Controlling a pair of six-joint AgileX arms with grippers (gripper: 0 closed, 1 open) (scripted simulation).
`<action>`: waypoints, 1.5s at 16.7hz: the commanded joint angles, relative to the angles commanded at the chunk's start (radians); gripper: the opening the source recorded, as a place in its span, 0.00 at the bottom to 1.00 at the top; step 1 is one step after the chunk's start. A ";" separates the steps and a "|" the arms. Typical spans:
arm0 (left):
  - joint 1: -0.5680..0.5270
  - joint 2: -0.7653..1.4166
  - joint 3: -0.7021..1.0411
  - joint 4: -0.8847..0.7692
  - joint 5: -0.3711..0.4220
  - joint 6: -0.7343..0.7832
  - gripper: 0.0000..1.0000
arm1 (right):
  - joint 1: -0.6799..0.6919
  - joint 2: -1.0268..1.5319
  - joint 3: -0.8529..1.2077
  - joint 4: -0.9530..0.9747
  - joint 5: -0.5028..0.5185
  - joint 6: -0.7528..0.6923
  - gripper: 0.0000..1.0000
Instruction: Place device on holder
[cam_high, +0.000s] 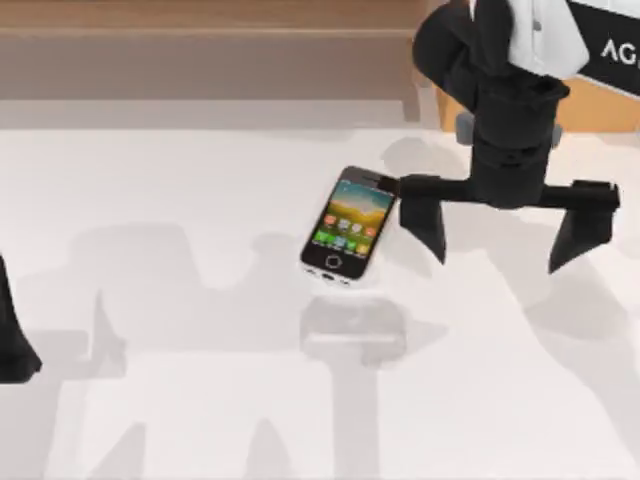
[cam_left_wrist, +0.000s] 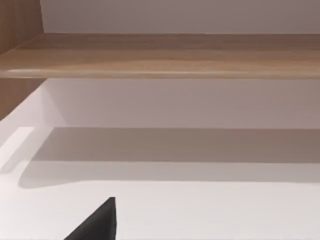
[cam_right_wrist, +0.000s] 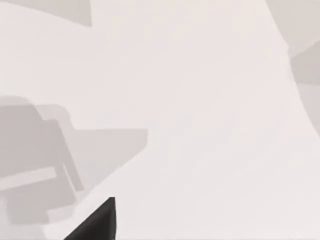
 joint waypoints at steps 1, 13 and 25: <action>0.000 0.000 0.000 0.000 0.000 0.000 1.00 | 0.016 0.092 0.109 -0.050 0.008 0.033 1.00; 0.000 0.000 0.000 0.000 0.000 0.000 1.00 | 0.114 0.668 1.089 -0.239 0.065 0.296 1.00; 0.000 0.000 0.000 0.000 0.000 0.000 1.00 | 0.109 0.662 1.011 -0.135 0.067 0.300 1.00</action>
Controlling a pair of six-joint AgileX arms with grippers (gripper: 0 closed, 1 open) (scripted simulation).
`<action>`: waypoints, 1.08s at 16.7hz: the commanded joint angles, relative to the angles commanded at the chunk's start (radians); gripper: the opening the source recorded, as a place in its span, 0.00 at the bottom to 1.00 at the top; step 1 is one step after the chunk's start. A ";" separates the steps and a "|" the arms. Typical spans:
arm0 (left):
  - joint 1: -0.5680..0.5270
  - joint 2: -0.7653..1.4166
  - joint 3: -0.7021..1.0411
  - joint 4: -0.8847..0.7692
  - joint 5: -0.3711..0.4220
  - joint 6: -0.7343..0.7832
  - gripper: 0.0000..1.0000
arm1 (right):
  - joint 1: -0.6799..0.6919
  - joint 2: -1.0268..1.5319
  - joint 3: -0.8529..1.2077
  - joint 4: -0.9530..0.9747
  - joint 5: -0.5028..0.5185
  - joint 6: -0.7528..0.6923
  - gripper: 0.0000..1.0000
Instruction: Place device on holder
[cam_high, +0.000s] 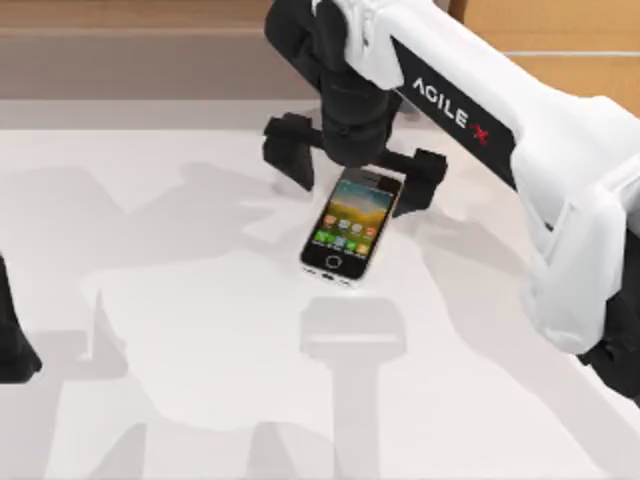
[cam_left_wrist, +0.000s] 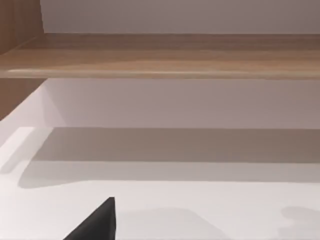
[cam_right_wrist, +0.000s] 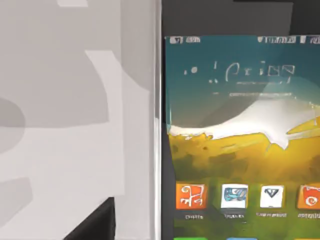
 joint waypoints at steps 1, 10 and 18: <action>0.000 0.000 0.000 0.000 0.000 0.000 1.00 | -0.001 -0.008 -0.049 0.040 0.000 -0.001 1.00; 0.000 0.000 0.000 0.000 0.000 0.000 1.00 | -0.006 -0.042 -0.322 0.278 -0.001 -0.006 1.00; 0.000 0.000 0.000 0.000 0.000 0.000 1.00 | -0.006 -0.042 -0.322 0.278 -0.001 -0.006 0.55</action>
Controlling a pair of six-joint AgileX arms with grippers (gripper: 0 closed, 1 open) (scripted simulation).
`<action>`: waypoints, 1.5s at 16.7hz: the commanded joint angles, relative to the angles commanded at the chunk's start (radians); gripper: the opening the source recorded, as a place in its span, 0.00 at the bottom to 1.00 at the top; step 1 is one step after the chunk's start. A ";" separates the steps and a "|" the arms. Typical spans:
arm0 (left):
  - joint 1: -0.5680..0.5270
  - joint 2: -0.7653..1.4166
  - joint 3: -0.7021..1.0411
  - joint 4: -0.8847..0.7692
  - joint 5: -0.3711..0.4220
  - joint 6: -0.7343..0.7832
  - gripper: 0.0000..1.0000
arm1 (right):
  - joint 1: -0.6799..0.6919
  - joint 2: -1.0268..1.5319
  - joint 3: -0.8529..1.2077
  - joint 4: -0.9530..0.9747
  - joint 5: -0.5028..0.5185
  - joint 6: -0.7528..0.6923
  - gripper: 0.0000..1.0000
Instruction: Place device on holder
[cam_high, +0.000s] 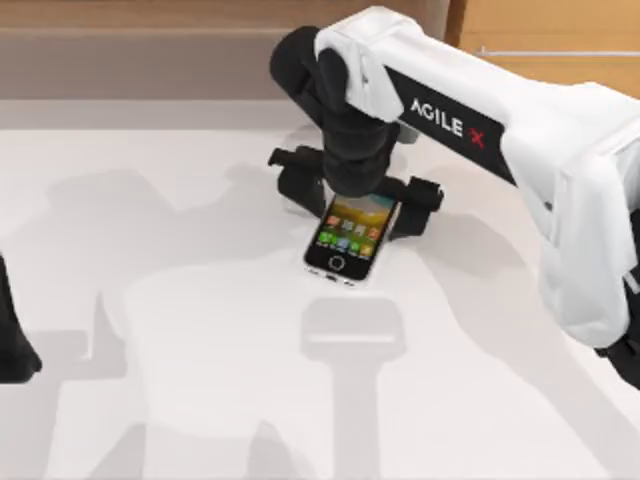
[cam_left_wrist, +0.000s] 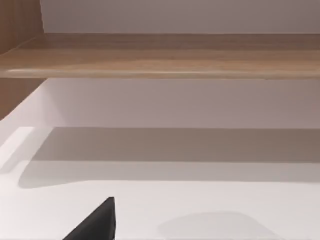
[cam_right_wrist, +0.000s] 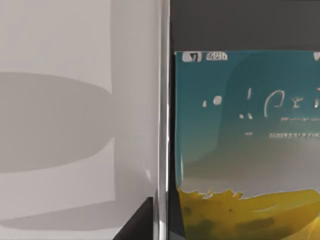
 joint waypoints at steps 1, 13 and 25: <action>0.000 0.000 0.000 0.000 0.000 0.000 1.00 | 0.000 0.000 0.000 0.000 0.000 0.000 0.47; 0.000 0.000 0.000 0.000 0.000 0.000 1.00 | 0.000 0.000 0.000 0.000 0.000 0.000 0.00; 0.000 0.000 0.000 0.000 0.000 0.000 1.00 | 0.005 -0.045 0.072 -0.110 0.007 -0.003 0.00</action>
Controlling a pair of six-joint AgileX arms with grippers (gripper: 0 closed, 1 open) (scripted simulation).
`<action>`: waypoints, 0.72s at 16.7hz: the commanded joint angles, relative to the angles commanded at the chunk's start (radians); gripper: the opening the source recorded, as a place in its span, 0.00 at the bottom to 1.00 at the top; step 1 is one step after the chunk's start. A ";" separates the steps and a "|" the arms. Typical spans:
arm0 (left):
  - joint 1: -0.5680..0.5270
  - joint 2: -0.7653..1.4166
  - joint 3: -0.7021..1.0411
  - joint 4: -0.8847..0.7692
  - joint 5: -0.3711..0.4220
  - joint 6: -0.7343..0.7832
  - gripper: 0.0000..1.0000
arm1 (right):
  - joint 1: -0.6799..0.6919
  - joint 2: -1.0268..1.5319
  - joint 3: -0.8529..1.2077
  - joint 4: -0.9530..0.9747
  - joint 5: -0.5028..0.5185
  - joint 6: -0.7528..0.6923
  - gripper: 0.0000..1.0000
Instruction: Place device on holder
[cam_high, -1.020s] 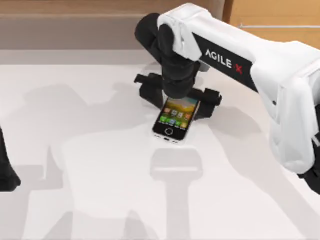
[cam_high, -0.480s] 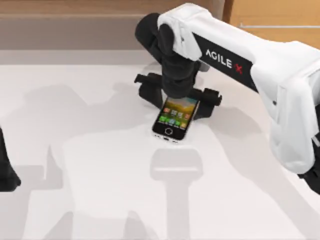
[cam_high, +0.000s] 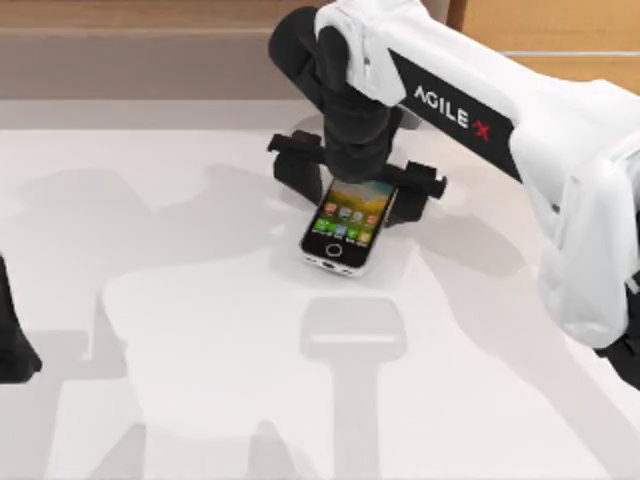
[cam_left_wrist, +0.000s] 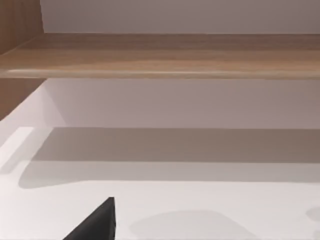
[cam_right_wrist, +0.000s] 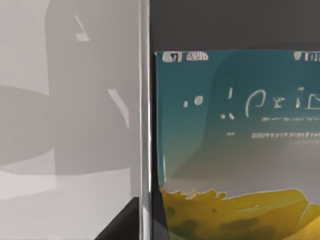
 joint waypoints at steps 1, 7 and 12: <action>0.000 0.000 0.000 0.000 0.000 0.000 1.00 | 0.000 -0.001 -0.002 0.003 0.000 0.002 0.00; 0.000 0.000 0.000 0.000 0.000 0.000 1.00 | -0.019 -0.098 -0.080 0.015 -0.074 -0.071 0.00; 0.000 0.000 0.000 0.000 0.000 0.000 1.00 | -0.134 -0.301 -0.326 0.099 -0.257 -0.244 0.00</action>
